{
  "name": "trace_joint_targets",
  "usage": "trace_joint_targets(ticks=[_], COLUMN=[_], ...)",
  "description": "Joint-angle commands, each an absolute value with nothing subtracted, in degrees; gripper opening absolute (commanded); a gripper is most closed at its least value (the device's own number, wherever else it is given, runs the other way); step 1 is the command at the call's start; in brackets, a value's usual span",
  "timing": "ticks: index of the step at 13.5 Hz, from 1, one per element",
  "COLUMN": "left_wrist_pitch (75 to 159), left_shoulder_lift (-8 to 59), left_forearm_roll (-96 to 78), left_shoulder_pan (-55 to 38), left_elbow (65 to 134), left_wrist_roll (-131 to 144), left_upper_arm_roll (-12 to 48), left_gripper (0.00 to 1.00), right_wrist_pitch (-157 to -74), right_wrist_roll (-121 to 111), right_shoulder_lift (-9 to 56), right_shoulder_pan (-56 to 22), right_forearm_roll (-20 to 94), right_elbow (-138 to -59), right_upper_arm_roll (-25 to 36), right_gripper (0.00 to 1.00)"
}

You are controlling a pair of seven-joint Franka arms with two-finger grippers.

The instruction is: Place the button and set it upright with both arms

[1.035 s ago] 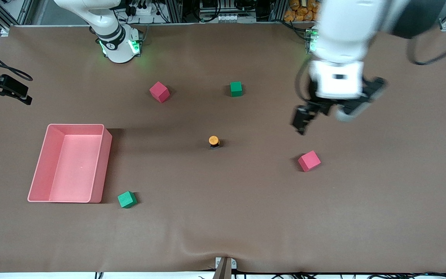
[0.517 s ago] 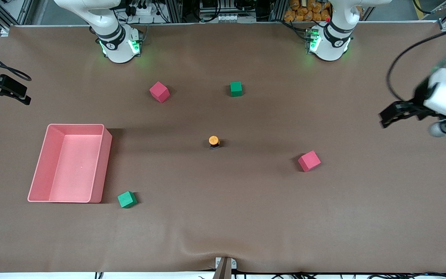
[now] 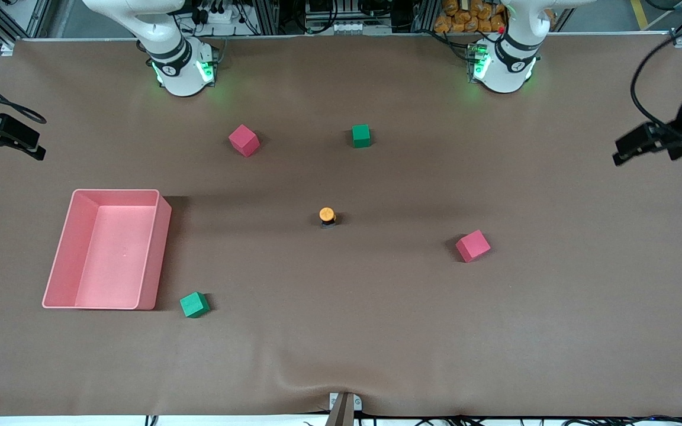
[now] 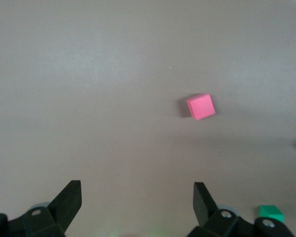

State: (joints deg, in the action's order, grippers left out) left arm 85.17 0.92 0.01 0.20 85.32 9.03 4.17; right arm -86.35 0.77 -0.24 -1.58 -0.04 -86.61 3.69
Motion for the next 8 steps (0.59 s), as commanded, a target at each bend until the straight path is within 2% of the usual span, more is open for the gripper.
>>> trace_joint_targets(ticks=[1, 8], left_wrist_pitch=[87.54, 84.91], left_shoulder_lift=[-5.45, -5.98], left_forearm_roll=[-1.23, -1.23], left_shoulder_pan=[0.44, 1.85], left_elbow=[92.9, 92.64], left_wrist_roll=[8.26, 7.38], left_upper_arm_roll=[4.39, 4.57], left_gripper=[1.0, 1.0], right_wrist_pitch=[-85.69, -85.69], right_wrist_roll=[0.09, 0.09], right_shoulder_lift=[-0.44, -0.88], right_shoulder_pan=[-0.7, -0.88], right_forearm_roll=[0.79, 0.79], right_elbow=[-85.6, -85.87], right_upper_arm_roll=[3.08, 3.08], right_gripper=[1.0, 1.0])
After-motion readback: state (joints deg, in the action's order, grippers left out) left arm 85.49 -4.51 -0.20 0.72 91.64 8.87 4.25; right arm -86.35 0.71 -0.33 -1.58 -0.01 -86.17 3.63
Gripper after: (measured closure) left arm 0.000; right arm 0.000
